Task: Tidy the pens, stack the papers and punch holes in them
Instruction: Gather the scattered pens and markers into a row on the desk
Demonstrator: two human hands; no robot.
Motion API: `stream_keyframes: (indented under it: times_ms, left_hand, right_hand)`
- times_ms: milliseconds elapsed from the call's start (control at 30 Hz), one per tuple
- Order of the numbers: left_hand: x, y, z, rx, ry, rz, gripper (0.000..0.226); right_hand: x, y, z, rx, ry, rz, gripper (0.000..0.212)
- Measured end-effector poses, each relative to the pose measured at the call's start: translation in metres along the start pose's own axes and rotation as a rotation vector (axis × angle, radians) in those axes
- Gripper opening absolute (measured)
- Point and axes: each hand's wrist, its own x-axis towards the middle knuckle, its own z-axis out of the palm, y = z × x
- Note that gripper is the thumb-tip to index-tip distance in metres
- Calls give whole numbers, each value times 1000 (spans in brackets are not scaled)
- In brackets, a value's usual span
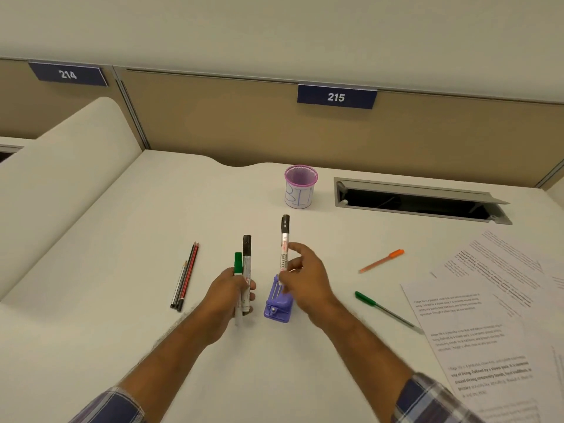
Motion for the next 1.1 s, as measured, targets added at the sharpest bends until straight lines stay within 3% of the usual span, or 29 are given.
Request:
stream_keyframes:
  times_ms: [133,367,533,767,1100]
  left_hand:
    - [-7,6,1,-53,1,-40,29]
    - [-14,0,-17,4,-46,0,35]
    - [-17,-3,-36,78,-93,33,39]
    - [-17,-1,-65,136,-104,117,26]
    - [-8,6,-93,211,-124,211,30]
  right_hand:
    - [-25,1,29,4,-172,12,57]
    - [-35,8,50,-2,-272,35,50]
    - [-33,7,66,67,-307,88,30]
    - [-24,6,87,116,-267,98,8]
    - [-5,1,123,187,-159,146,19]
